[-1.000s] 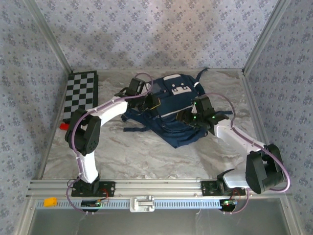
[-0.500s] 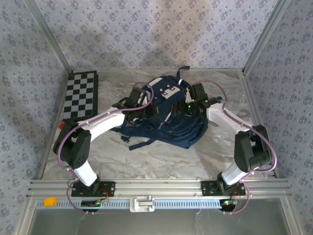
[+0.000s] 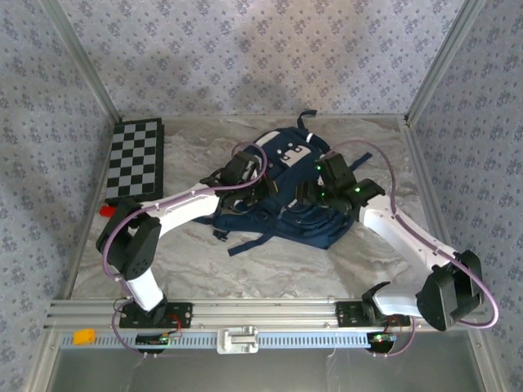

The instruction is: Pack books, pencil case, and school supplies into a backpack

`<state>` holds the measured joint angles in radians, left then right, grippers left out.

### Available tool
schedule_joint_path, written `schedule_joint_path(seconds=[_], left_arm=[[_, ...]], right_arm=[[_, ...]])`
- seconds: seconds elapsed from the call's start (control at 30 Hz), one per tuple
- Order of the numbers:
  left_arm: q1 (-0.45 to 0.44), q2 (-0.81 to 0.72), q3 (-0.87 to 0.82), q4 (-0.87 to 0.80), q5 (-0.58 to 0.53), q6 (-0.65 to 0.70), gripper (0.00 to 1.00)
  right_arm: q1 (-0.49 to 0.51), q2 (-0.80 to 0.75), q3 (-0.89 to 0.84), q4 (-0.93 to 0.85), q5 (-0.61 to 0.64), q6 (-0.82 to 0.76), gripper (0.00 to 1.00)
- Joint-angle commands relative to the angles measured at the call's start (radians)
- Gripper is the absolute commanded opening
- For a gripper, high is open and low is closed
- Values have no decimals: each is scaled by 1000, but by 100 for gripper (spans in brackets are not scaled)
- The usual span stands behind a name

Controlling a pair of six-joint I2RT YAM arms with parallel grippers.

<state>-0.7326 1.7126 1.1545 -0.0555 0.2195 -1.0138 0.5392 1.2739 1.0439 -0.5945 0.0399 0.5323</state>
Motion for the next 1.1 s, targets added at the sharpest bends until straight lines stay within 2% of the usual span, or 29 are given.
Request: schedule_joint_path(seconds=[0.0,0.1,0.3,0.4,0.5,0.67,0.93,1.07], left_arm=[[-35,8,8,77,55,-34,0],[-38,9,3,66,35,-66,0],[-36,-12,-13,76,-1,-80,0],[-36,-19,-12,78,-7,-75,0],[-33,-21,-16,71,-24,-72,0],[-32,-26,-38,83,-18,-83,0],[-49,-57,-90,121,-26,-111,0],[-48,-34,-71,114,-30,-109,0]], right_arm=[[84,-13,9,-108,132,66,63],[211,-17,18,-153,276,152,62],[394,38,52,-215,443,330,61],[441,62,44,-161,447,359,62],[415,111,47,-113,380,339,62],[349,136,18,-28,351,267,57],[178,150,-14,139,170,70,55],[148,152,24,119,145,-4,56]])
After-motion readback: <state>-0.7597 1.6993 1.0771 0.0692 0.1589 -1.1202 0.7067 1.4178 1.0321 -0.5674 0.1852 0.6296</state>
